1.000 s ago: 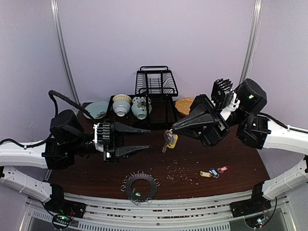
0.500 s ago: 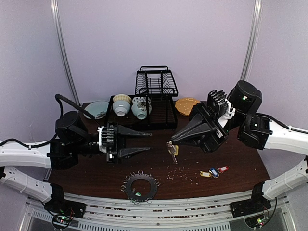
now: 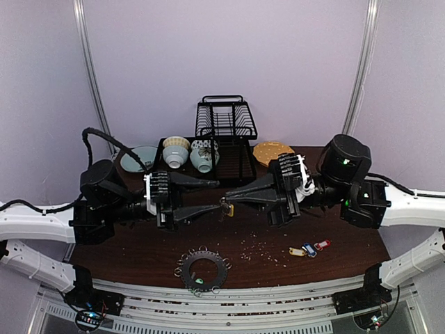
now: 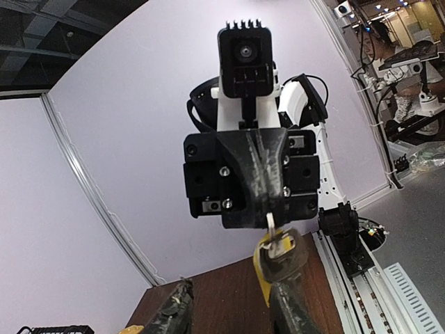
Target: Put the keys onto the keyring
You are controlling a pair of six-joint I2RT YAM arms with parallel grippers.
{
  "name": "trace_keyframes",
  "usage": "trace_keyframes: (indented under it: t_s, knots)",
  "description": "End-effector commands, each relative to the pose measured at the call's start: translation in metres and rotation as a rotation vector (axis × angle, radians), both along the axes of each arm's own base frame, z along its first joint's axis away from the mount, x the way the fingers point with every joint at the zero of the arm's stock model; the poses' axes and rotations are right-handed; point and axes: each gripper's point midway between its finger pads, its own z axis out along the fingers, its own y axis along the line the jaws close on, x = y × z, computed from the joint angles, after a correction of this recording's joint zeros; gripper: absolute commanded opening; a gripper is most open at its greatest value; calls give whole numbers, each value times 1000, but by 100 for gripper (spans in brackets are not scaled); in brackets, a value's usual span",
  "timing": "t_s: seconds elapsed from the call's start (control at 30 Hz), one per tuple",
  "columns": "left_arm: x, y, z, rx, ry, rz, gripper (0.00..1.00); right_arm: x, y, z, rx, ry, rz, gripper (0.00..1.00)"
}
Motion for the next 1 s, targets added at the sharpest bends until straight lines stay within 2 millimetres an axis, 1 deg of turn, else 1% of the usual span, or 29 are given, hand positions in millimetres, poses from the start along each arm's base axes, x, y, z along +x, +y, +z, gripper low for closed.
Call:
trace_keyframes:
  t_s: [0.0,0.07,0.2,0.3,0.5,0.57,0.63,0.67,0.7,0.83,0.97]
  knots:
    - [-6,-3,22,-46,0,-55,38,10,-1,6,40,-36,-79,0]
    - [-6,-5,20,-32,0,-62,34,12,-1,5,50,-37,-93,0]
    - [-9,-2,23,-47,-29,-66,34,15,0,2,50,-45,-113,0]
    - [-8,-2,25,-57,-21,-65,26,15,2,0,43,-43,-108,0]
    - [-6,-6,21,-40,-3,-64,12,14,1,0,46,-48,-114,0]
    - [-6,-6,21,-44,-3,-65,12,15,1,0,43,-50,-116,0]
    - [-7,-5,21,-49,-5,-69,24,17,2,-4,35,-50,-129,0]
    - [-7,-6,20,-46,-6,-72,26,18,2,-5,32,-50,-134,0]
    - [-8,-6,20,-45,-6,-74,26,18,2,-5,32,-51,-136,0]
    - [-10,-2,23,-57,-17,-77,22,22,3,-8,25,-48,-155,0]
    - [-10,-2,23,-61,-19,-77,12,23,5,-12,17,-47,-159,0]
